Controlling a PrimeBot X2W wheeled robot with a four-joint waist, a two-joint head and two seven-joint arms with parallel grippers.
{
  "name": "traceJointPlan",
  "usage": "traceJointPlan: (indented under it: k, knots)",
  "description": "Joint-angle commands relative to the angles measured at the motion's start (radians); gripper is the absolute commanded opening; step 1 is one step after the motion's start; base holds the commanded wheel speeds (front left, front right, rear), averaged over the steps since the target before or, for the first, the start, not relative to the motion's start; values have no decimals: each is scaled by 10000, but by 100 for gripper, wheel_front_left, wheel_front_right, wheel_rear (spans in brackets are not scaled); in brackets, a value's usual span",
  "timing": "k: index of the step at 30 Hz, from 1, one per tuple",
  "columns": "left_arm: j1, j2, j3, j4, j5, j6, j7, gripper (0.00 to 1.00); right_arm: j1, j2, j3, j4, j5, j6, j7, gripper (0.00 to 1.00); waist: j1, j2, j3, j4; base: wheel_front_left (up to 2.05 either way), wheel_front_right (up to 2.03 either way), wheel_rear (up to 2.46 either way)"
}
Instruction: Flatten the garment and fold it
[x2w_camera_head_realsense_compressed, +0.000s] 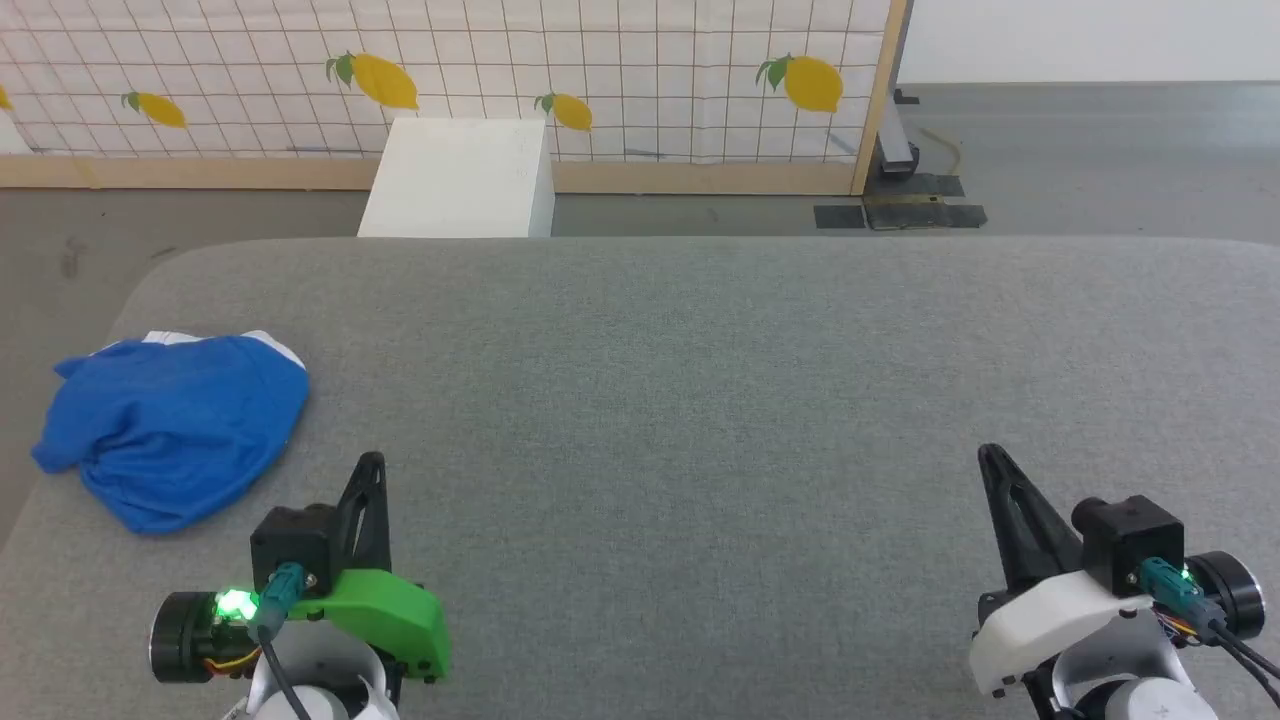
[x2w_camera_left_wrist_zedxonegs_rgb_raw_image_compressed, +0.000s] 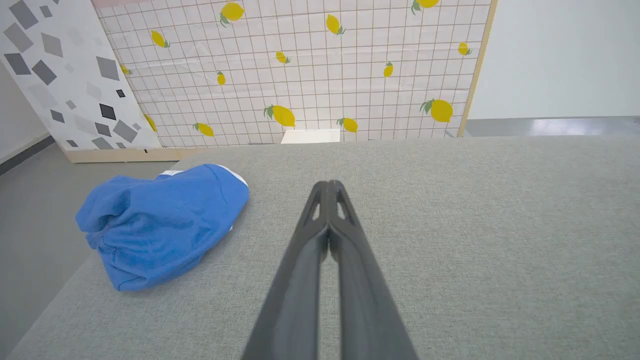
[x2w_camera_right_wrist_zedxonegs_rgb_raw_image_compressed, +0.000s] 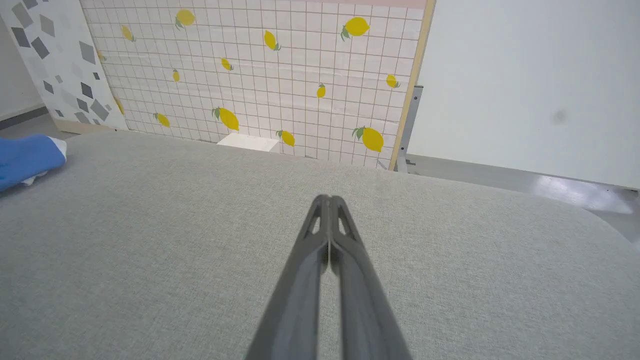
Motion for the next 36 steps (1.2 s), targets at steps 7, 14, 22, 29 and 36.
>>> traceJointPlan:
  k: [7,14,22,29,36]
  knots:
    - [109,-47,35,-26,129,64,14,0,-155,24,16,-51,-62,-17,-1,0,0,0,0,0,0,0,0]
    - [109,-47,35,-26,129,64,14,0,-155,24,16,-51,-62,-17,-1,0,0,0,0,0,0,0,0]
    - [109,-47,35,-26,129,64,14,0,-155,24,16,-51,-62,-17,-1,0,0,0,0,0,0,0,0]
    - [-27,0,-76,59,-77,44,-61,100,-19,-1,-30,33,-23,1,-34,100,0,0,2,2,0,0,0]
    - [-126,-2,-229,237,-181,154,-213,100,-69,0,-82,99,-97,0,-144,100,0,0,4,96,0,0,0]
